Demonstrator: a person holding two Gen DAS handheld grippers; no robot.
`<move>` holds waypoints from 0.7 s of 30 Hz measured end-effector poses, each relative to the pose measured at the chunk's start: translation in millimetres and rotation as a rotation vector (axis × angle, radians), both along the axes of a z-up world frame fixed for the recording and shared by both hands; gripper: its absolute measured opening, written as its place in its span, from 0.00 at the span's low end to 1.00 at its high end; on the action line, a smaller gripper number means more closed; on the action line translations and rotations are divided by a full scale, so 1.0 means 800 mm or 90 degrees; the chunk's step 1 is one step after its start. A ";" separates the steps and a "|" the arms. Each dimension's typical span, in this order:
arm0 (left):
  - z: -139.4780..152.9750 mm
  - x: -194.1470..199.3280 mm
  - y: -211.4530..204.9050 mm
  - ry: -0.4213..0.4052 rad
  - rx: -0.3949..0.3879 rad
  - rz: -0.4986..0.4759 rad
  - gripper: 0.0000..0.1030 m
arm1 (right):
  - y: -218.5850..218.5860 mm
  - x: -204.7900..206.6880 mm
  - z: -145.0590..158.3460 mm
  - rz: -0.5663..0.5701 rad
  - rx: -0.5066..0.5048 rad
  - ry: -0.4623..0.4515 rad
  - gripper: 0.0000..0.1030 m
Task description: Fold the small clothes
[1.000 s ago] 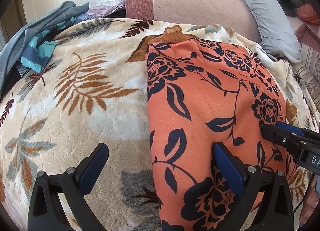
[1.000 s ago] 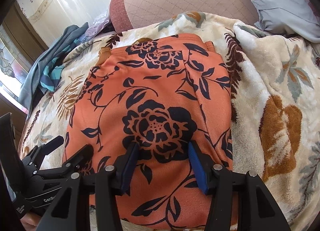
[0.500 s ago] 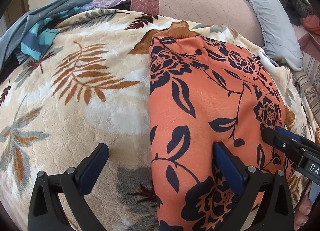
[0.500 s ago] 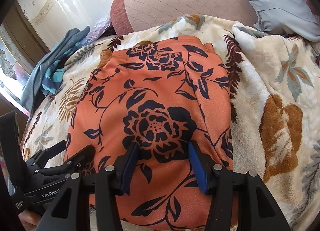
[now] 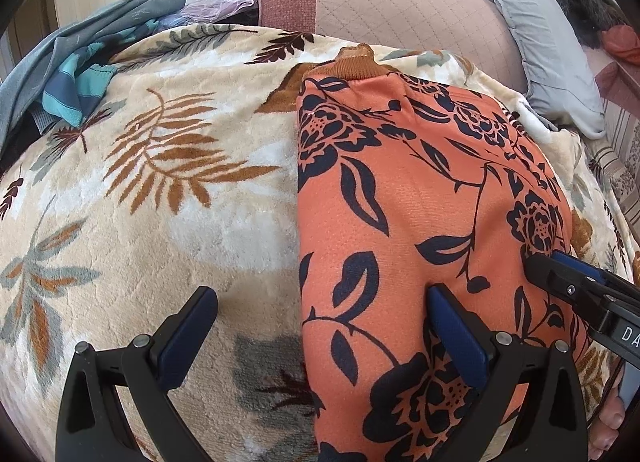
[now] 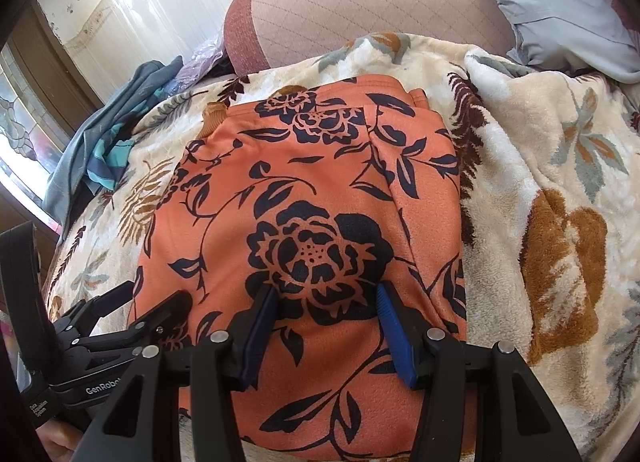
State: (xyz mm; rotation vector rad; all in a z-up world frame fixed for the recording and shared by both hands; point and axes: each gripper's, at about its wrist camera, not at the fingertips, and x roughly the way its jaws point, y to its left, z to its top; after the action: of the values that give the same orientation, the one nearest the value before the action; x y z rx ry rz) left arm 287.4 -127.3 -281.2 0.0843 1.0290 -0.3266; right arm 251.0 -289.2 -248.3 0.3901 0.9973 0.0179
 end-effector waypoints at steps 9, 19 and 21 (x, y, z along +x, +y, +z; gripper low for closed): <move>0.001 0.001 0.001 0.003 0.000 -0.003 1.00 | 0.002 -0.001 0.003 0.002 -0.003 0.003 0.54; 0.009 0.003 -0.005 -0.017 0.025 -0.024 1.00 | -0.025 -0.004 0.022 -0.005 0.072 0.025 0.54; 0.009 0.003 -0.005 -0.016 0.023 -0.023 1.00 | -0.032 -0.008 0.028 -0.014 0.070 0.026 0.54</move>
State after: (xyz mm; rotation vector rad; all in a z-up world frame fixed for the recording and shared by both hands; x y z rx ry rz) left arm 289.8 -131.0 -274.2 0.1401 1.0102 -0.3390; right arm 244.9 -314.7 -225.8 0.5032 1.0351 0.0456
